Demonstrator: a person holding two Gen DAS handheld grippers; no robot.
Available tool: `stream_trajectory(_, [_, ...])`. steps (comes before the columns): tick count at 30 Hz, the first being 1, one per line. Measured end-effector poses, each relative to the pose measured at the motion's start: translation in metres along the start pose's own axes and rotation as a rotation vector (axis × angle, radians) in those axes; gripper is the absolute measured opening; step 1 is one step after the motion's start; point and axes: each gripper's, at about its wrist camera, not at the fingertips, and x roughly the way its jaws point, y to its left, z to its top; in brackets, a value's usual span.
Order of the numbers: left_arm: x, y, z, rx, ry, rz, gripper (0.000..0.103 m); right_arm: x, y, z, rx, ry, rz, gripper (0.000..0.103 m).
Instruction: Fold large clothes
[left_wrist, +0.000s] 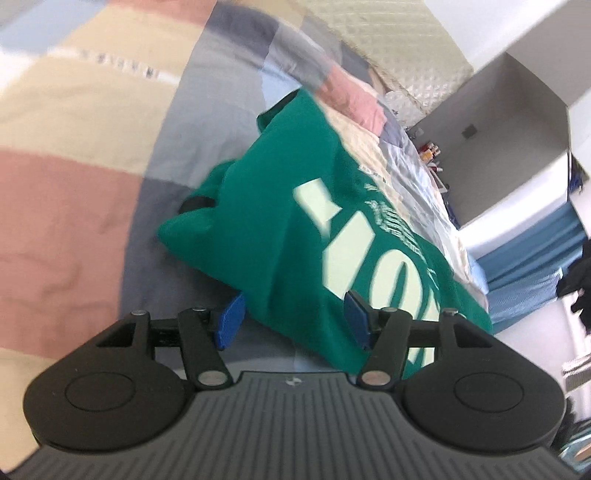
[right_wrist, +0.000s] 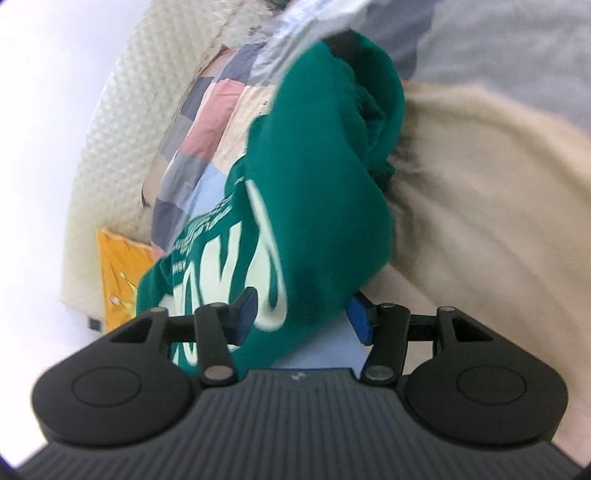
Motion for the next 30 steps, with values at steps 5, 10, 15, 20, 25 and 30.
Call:
stream_trajectory(5, [-0.058, -0.029, -0.004, 0.08, -0.046, 0.013, 0.065, -0.023, 0.021, -0.005, -0.079, -0.016, 0.018, 0.055])
stream_trajectory(10, [-0.119, -0.066, -0.018, 0.184, -0.105, 0.034, 0.065, -0.064, 0.039, -0.041, -0.204, -0.063, 0.049, 0.056])
stream_trajectory(15, [-0.177, -0.102, -0.04, 0.304, -0.168, 0.066, 0.065, -0.106, 0.065, -0.067, -0.376, -0.141, 0.046, 0.056])
stream_trajectory(20, [-0.22, -0.13, -0.069, 0.415, -0.229, 0.084, 0.065, -0.148, 0.09, -0.091, -0.533, -0.21, 0.047, 0.056])
stream_trajectory(25, [-0.252, -0.146, -0.103, 0.481, -0.281, 0.074, 0.065, -0.179, 0.101, -0.117, -0.639, -0.265, 0.048, 0.056])
stream_trajectory(30, [-0.275, -0.157, -0.135, 0.553, -0.323, 0.071, 0.065, -0.202, 0.1, -0.143, -0.717, -0.306, 0.048, 0.056])
